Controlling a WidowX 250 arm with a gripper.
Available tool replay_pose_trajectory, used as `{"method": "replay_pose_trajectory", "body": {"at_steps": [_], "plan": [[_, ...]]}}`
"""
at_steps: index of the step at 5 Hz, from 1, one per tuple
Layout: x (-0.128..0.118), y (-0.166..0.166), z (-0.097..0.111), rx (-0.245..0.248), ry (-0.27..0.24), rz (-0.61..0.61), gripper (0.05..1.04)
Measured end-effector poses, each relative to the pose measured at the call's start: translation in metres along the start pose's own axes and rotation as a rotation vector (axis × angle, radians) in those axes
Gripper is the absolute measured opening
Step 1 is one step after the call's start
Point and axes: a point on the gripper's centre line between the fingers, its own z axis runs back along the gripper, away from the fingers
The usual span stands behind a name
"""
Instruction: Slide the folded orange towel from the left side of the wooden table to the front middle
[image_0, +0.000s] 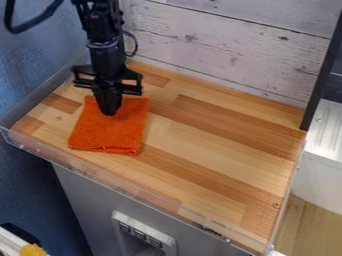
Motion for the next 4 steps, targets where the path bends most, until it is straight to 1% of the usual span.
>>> {"method": "replay_pose_trajectory", "body": {"at_steps": [2,3,4], "plan": [[0.001,0.0,-0.015,-0.023,-0.01,0.006,0.059],[0.002,-0.001,-0.016,-0.031,-0.02,0.016,0.059],[-0.003,-0.008,-0.02,-0.033,-0.015,0.007,0.059]]}}
